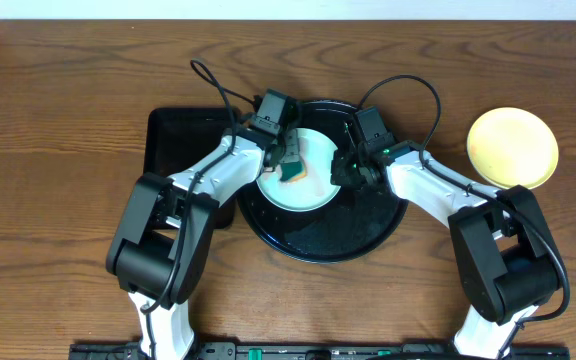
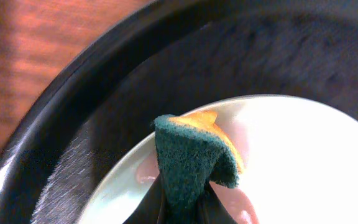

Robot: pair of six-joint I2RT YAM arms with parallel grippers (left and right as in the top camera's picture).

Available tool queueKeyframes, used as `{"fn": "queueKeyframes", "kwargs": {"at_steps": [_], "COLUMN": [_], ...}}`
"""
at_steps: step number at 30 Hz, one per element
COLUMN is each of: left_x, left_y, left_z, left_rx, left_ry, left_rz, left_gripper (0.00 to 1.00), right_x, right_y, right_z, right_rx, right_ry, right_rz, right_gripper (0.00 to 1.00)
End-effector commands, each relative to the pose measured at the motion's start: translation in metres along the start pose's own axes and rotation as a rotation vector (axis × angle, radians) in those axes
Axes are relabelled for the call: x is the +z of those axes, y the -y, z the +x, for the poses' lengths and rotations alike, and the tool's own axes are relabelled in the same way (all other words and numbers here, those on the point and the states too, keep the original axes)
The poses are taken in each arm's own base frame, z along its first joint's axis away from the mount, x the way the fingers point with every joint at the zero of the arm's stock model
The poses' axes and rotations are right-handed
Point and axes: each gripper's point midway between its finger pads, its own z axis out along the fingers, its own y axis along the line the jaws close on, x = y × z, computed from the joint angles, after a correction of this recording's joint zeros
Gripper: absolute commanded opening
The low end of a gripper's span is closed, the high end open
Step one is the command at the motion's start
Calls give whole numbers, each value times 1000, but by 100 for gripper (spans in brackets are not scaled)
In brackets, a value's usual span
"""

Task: Clean dirty plates on tray and stack at the side
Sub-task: 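Scrub the red smear with the sponge while the right gripper holds the plate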

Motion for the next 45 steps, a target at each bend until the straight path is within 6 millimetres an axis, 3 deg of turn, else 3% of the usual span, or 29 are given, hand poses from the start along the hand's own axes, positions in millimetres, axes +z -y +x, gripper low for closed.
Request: {"fn": "queueKeyframes", "kwargs": {"at_steps": [1,7,19,23,32,41,45], "left_x": [10,-1,-14,-10,0,6,7], "left_y": [-46,-53,-1,15,26,1,13], "left_z": [30,54,80,72,44,23,21], "left_rx": [11,22,45,88,120,121,108], "left_ry": [-107,-215,-337,-274,-123,-19,-25], "left_rz": [-157,-178,63,78,66,-84,-1], "left_gripper": [7,7,7,7,7,7,7], "right_x": [3,3,3,3,3,3,3], "right_y": [-8,-8,-9,-10,-9,-9,-9], "right_z": [15,15,13,13,14,15,15], "right_rx": [-17,-17,-17,-18,-18,-17,-17], "right_ry": [-49,-48,-41,-42,-45,-49,-48], "right_rz": [-21,-21,-26,-27,-25,-22,-22], "right_gripper": [1,1,1,1,1,1,1]}}
